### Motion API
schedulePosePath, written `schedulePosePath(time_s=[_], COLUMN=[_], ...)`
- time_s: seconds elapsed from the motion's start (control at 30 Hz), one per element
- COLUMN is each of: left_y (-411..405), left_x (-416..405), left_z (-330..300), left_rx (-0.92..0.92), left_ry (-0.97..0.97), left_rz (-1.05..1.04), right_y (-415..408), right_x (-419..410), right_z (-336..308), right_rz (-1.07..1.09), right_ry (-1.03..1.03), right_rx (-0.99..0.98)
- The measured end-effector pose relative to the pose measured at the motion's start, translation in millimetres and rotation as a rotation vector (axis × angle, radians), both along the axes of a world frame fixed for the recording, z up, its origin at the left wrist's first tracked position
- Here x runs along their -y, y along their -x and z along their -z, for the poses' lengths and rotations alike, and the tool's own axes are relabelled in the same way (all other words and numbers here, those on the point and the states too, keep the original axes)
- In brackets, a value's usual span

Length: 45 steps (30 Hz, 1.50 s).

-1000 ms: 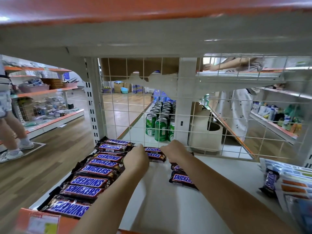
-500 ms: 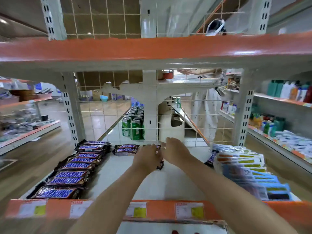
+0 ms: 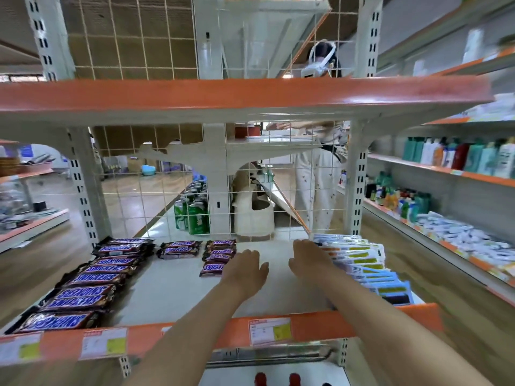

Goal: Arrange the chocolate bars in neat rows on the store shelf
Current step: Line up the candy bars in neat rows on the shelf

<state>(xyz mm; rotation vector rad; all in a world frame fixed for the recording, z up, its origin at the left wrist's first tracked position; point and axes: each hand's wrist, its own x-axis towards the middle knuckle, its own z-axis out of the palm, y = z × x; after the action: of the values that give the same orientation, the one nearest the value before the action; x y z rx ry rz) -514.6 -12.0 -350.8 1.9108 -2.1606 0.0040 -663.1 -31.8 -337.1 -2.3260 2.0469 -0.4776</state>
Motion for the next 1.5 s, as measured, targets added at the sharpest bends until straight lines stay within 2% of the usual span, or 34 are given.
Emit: schedulePosePath(time_s=[0.37,0.7,0.83,1.03,1.17,1.27,1.43,1.5], left_y=[-2.9,-22.5,-26.9,-26.9,-28.7,-31.8,-37.3,-39.8], left_x=[18.2,41.4,45.2,43.7,41.7,40.2,39.3,37.9], left_z=[9.5,9.4,13.6,18.2,19.9,20.5,19.3,18.5], left_rx=[-0.037,-0.109,-0.098,-0.109,-0.129,-0.126,-0.128,-0.123], left_ry=[0.013,0.045,0.029,0.005,0.002,0.004,0.024,0.036], left_rz=[0.02,-0.003,-0.006,0.0,0.0,0.003,-0.004,0.003], right_y=[6.0,6.6,-2.7,-9.7,-8.2,-6.6,-8.0,-12.3], right_x=[36.8,74.3,77.6,76.2,76.2,78.4,82.1,77.5], right_z=[14.1,20.9,26.0,29.3,30.2,33.4,48.4,44.4], right_rz=[0.13,0.198,0.227,0.136,0.257,0.297,0.212,0.224], right_ry=[0.086,-0.099,-0.085,-0.09,-0.04,-0.051,-0.016,0.098], right_rx=[-0.284,-0.523,-0.434,-0.389,-0.343,-0.396,-0.106,-0.139])
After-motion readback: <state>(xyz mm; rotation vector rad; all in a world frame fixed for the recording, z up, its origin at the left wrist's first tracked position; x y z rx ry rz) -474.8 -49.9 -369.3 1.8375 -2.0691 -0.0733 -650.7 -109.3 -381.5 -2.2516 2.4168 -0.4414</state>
